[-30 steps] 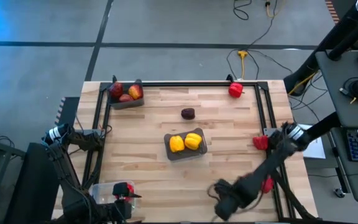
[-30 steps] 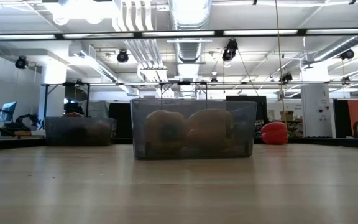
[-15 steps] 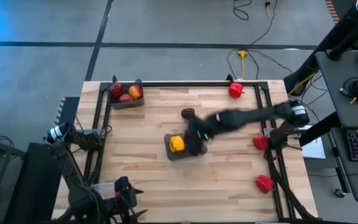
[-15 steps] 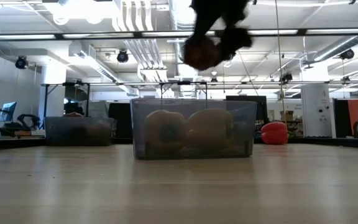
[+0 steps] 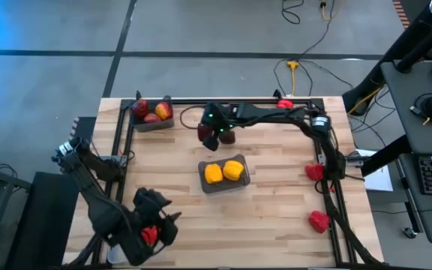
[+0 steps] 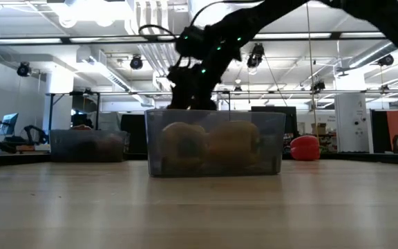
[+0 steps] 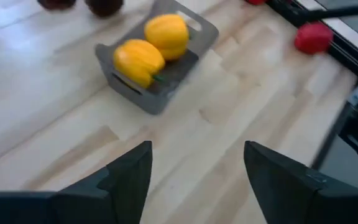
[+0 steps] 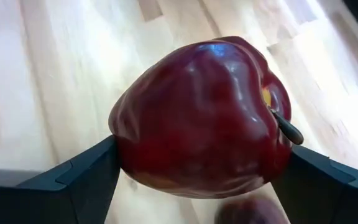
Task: Sort produce into baskets
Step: Put the bottom apple into the top black bin
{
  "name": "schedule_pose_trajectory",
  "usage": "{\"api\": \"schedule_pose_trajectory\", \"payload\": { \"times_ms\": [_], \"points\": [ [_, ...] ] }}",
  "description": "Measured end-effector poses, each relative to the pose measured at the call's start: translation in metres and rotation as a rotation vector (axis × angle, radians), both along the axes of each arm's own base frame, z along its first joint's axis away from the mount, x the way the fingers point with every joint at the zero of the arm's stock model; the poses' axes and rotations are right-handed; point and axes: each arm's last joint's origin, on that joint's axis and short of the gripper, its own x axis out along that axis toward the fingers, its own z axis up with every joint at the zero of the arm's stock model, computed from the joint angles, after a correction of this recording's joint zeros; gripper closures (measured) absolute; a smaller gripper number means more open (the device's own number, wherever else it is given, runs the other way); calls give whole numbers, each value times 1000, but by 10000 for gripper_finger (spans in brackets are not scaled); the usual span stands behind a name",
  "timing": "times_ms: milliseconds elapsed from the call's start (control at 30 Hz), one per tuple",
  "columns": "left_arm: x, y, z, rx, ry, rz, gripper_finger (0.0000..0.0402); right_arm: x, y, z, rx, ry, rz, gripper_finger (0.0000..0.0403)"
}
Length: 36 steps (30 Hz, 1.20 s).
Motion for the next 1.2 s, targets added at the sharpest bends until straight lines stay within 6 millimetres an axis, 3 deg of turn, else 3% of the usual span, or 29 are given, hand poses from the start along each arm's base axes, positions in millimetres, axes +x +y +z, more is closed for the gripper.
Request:
{"api": "schedule_pose_trajectory", "payload": {
  "times_ms": [267, 500, 733, 967, 1200],
  "points": [
    [7, 31, 13, -30, 36, 77, 207, 33, -1, -34, -50, 128, 148, 49],
    [4, 62, 18, 33, 130, 48, 206, 47, 0, -45, -21, 173, 146, 27],
    [-36, 100, 0, 2, 124, 56, 170, 51, 3, -21, -17, 157, 131, 5],
    [-81, 152, -35, -76, -56, -24, 136, 43, 6, 0, 61, 229, 47, 3],
    [-82, 193, -59, -6, -127, -92, 104, 29, 21, 33, 101, 297, 22, 3]
  ]
}}
